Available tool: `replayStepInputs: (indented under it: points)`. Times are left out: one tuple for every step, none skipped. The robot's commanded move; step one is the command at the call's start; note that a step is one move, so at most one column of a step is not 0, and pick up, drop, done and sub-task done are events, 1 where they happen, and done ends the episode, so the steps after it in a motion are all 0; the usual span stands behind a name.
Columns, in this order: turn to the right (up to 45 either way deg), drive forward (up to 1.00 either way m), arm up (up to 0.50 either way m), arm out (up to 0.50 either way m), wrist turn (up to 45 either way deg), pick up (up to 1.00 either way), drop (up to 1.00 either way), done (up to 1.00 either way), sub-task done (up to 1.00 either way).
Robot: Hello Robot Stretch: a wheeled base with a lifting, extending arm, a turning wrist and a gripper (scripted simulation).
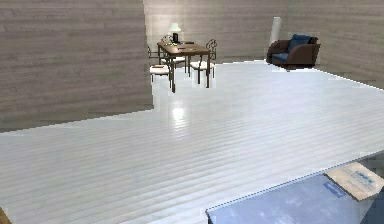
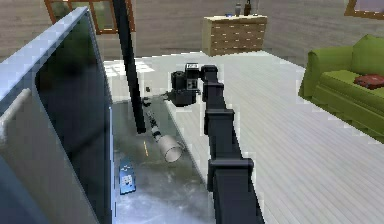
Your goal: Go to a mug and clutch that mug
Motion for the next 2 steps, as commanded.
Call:
replayStepInputs:
  points:
    - [0.0,0.00,-0.30,0.00,0.0,0.00,0.00,0.00,0.00]
    - [0.0,0.00,0.00,0.00,0.0,1.00,0.00,0.00,0.00]
